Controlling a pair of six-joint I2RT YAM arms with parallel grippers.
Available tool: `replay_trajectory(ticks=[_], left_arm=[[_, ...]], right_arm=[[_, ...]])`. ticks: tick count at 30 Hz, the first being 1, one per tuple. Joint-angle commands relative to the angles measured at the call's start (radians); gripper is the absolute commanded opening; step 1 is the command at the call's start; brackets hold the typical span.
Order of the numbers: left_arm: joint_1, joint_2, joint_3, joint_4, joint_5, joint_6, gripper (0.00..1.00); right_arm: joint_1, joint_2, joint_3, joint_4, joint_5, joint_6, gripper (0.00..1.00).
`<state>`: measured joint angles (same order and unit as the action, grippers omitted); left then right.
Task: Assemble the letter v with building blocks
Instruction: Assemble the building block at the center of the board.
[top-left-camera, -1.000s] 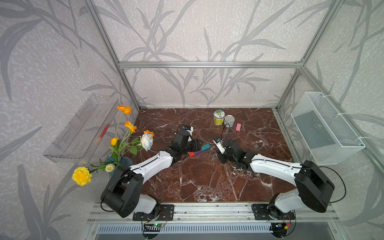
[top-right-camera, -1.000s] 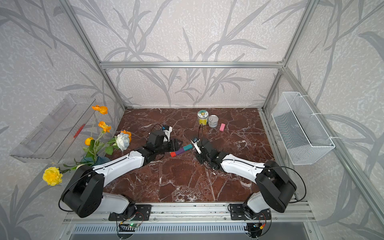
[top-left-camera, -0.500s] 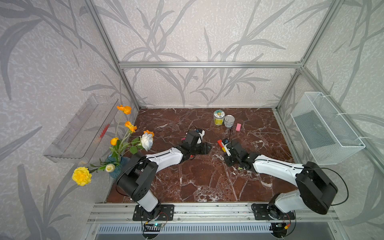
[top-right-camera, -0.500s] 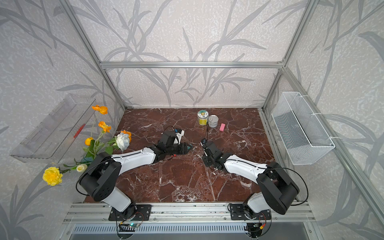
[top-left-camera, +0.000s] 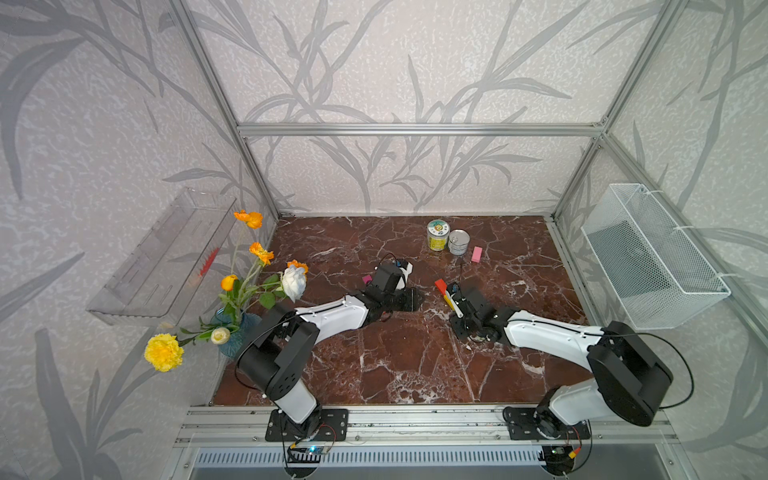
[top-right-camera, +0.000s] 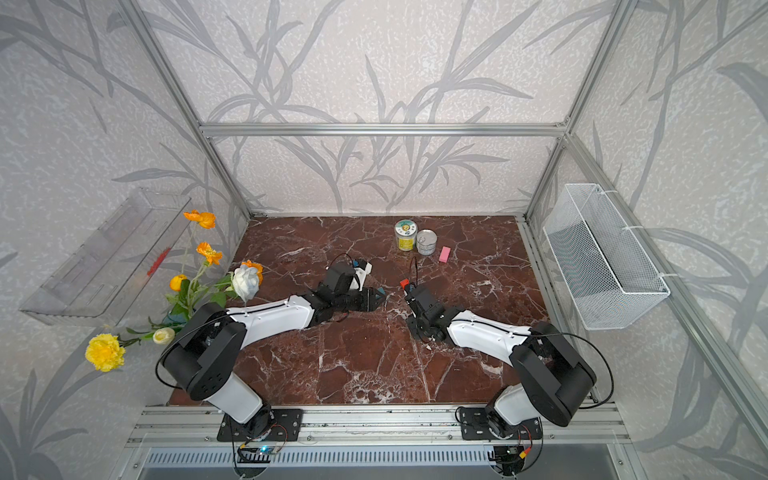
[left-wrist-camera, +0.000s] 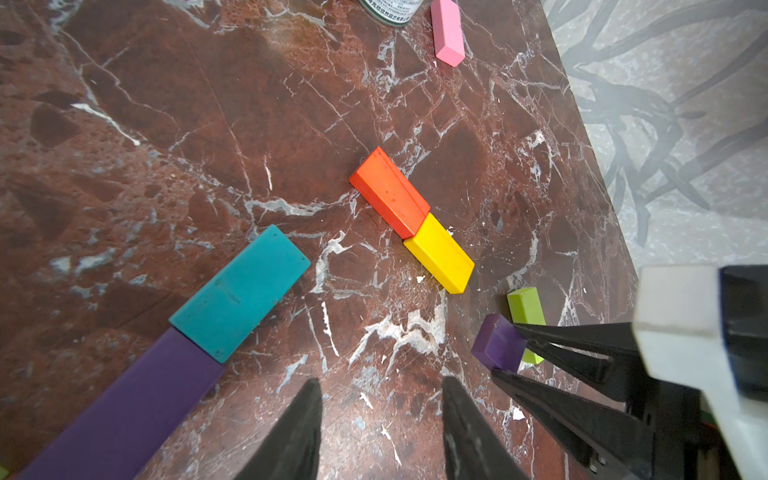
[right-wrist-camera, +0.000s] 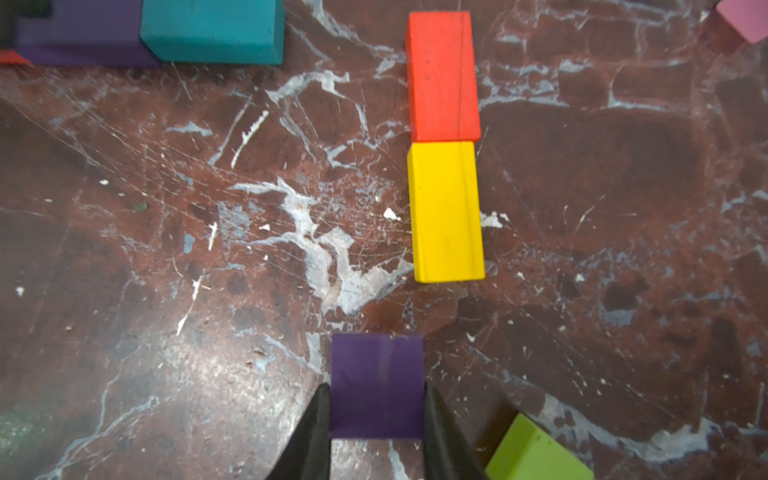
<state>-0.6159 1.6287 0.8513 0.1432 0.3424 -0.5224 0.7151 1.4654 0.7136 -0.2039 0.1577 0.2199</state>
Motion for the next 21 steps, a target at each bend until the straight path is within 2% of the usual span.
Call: replay_trajectory(ticks=[1, 13, 16, 21], left_arm=[[-0.008, -0.001, 0.011, 0.014, 0.011, 0.022, 0.45], [-0.029, 0.019, 0.029, 0.019, 0.056, 0.043, 0.41], [-0.034, 0.022, 0.035, 0.018, 0.066, 0.047, 0.4], [-0.047, 0.036, 0.051, 0.008, 0.091, 0.062, 0.39]], right_arm=[[-0.003, 0.002, -0.019, -0.036, 0.026, 0.028, 0.25], [-0.023, 0.093, 0.046, -0.126, 0.072, 0.059, 0.29], [-0.028, 0.104, 0.056, -0.138, 0.066, 0.062, 0.34], [-0.029, 0.085, 0.049, -0.14, 0.058, 0.077, 0.52]])
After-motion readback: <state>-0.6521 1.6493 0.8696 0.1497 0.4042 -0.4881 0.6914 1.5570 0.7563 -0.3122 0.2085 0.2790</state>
